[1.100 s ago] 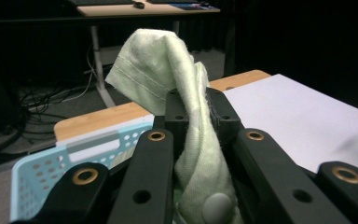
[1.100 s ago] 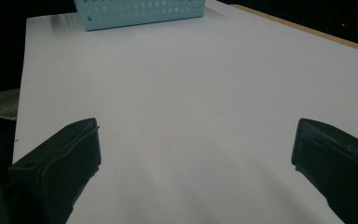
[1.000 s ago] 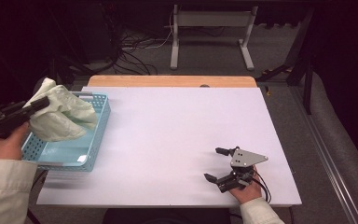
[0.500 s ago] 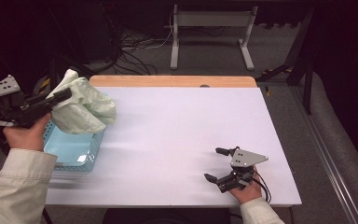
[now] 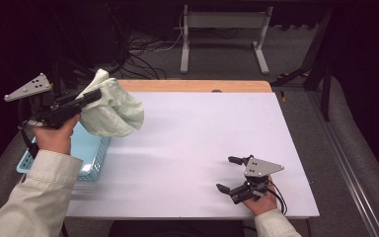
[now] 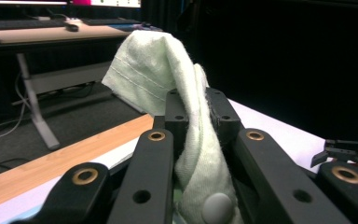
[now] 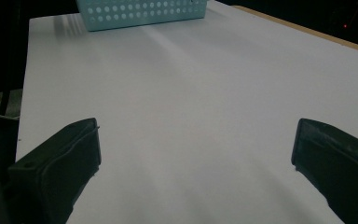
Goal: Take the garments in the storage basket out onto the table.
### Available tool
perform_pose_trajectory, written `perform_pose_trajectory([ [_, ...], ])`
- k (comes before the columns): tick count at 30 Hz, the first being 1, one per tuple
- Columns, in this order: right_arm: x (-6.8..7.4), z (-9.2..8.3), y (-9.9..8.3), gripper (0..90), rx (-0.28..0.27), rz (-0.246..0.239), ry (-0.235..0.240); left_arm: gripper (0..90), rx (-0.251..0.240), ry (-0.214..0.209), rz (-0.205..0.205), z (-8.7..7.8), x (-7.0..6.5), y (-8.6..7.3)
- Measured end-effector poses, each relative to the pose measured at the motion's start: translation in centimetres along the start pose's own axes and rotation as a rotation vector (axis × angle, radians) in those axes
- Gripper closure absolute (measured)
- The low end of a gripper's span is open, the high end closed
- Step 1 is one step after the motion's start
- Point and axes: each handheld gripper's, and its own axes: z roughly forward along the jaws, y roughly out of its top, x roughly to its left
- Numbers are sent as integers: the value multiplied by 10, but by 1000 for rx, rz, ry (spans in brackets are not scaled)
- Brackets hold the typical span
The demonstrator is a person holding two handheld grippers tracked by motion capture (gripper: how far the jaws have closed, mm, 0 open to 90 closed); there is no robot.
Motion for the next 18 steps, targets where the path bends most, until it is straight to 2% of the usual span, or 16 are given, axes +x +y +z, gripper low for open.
perform_pose_trajectory([
  [9, 0, 0, 0, 17, 0, -1, 2, 818, 6, -38, 0, 23, -8, -1],
  [18, 0, 0, 0, 17, 0, -3, 5, 818, 25, -91, 2, 57, -21, -4],
])
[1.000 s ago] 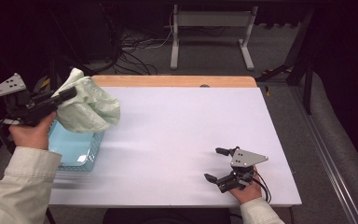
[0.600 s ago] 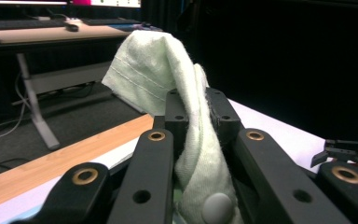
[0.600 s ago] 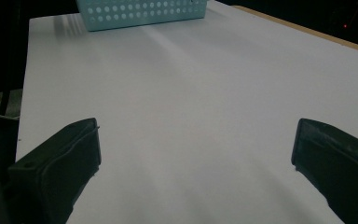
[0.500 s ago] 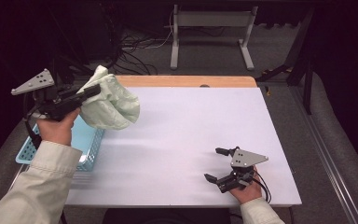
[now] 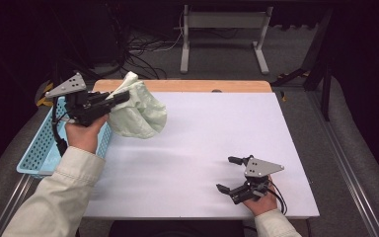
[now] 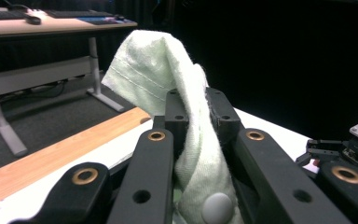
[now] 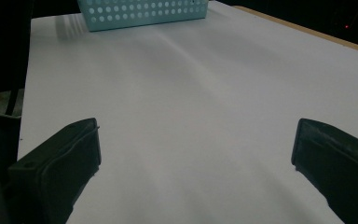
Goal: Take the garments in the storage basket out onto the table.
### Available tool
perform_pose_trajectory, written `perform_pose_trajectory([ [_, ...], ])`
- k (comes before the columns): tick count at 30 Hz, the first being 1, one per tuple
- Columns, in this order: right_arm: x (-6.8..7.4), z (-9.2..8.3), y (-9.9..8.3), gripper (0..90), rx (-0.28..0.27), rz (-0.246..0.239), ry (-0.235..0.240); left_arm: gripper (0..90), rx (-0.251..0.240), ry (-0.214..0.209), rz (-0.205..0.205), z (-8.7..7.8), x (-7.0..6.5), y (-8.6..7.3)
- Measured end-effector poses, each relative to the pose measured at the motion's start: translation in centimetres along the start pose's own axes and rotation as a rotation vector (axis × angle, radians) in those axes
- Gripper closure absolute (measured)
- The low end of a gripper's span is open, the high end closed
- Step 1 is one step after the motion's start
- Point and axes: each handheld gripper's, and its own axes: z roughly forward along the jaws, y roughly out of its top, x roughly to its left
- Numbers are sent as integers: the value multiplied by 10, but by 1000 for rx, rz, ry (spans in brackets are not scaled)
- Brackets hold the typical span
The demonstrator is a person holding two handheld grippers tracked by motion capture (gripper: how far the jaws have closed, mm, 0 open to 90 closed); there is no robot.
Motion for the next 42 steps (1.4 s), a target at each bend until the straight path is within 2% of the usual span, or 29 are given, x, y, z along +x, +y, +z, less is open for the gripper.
perform_pose_trajectory([
  [2, 0, 0, 0, 17, 0, 0, -1, 817, 2, -7, -1, 4, -1, -1],
  [6, 0, 0, 0, 17, 0, -2, 1, 817, 13, -35, -3, 23, -5, -5],
  [14, 0, 0, 0, 17, -1, -2, 2, 816, 27, -67, -10, 48, -9, -12],
  [19, 0, 0, 0, 17, -3, -1, 4, 816, 49, -94, -16, 69, -15, -21],
  [20, 0, 0, 0, 17, -3, -1, 4, 816, 49, -94, -16, 69, -15, -21],
  [27, 0, 0, 0, 17, -3, -1, 6, 815, 93, -113, -17, 96, -22, -35],
  [42, 0, 0, 0, 17, -3, -1, 9, 812, 142, -161, -38, 142, -33, -59],
])
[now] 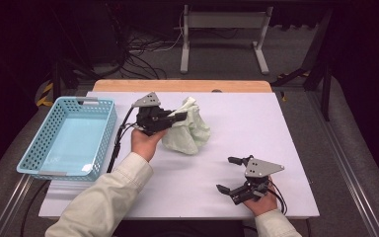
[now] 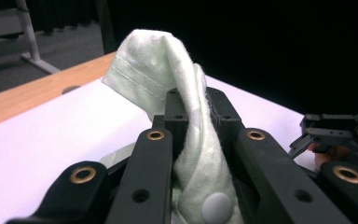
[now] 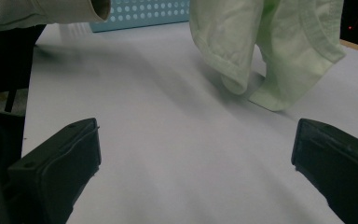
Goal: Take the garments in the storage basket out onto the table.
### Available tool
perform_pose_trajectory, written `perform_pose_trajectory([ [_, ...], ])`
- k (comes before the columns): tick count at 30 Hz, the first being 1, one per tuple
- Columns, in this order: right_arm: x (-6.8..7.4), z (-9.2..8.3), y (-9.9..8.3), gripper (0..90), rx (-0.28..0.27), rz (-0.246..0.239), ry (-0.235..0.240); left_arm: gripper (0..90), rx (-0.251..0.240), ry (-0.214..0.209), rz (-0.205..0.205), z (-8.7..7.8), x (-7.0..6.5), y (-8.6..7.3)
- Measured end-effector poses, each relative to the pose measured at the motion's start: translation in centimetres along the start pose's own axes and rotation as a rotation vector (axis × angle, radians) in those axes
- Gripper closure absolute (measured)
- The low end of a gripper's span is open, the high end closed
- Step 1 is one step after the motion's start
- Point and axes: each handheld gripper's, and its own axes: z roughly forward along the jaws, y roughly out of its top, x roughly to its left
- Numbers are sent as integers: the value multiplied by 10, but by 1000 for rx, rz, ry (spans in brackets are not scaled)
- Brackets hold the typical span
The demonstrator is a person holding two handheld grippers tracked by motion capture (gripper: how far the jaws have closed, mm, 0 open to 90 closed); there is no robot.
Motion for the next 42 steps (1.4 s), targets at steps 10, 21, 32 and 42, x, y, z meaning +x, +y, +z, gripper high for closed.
perform_pose_trajectory([
  [10, 0, 0, 0, 17, 0, 0, 2, 809, 49, -21, -4, 33, 1, -14],
  [21, 0, 0, 0, 17, 0, -3, 9, 805, 119, -23, -29, 60, 7, -25],
  [32, 0, 0, 0, 17, 0, -2, 10, 531, 115, 62, 23, 58, 10, -24],
  [42, 0, 0, 0, 17, 1, 2, 11, 197, 82, 114, 49, 47, 8, -16],
])
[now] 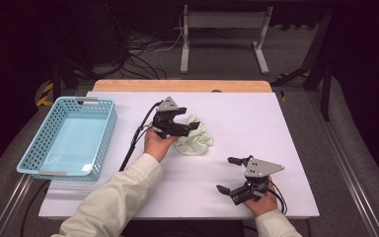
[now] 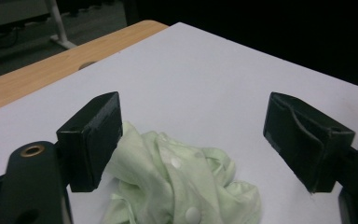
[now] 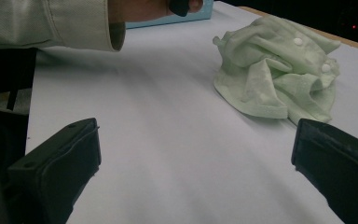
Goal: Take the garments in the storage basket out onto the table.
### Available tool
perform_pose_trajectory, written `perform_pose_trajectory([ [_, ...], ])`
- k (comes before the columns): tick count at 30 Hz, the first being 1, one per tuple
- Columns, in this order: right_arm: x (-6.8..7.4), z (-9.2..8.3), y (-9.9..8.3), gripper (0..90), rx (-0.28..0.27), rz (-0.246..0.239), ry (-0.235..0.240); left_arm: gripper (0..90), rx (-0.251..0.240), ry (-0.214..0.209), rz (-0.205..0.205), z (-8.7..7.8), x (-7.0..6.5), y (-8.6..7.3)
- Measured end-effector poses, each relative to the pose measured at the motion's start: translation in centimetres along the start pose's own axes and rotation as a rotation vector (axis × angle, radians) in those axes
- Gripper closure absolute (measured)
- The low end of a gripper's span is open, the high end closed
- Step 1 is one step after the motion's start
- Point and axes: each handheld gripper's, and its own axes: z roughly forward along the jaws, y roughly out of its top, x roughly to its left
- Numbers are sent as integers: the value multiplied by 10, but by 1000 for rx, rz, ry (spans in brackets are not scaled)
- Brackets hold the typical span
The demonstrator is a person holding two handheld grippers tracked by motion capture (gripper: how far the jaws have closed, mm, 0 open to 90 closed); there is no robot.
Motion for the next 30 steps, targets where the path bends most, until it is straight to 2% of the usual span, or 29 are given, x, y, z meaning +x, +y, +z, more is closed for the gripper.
perform_pose_trajectory([
  [5, 0, 0, 0, 17, -1, 3, -1, 111, 1, -19, 10, -7, -3, 3],
  [7, 0, 0, 0, 17, -1, 4, -2, 84, 8, -16, 34, -10, -5, 5],
  [11, 0, 0, 0, 17, 0, 4, -2, 47, 4, -23, 56, -17, -10, 7],
  [16, 0, 0, 0, 17, 1, 4, -2, 36, -22, -56, 51, -26, -13, 8],
  [30, 0, 0, 0, 17, 1, 3, -2, 2, -53, -88, 58, -55, -19, 0],
])
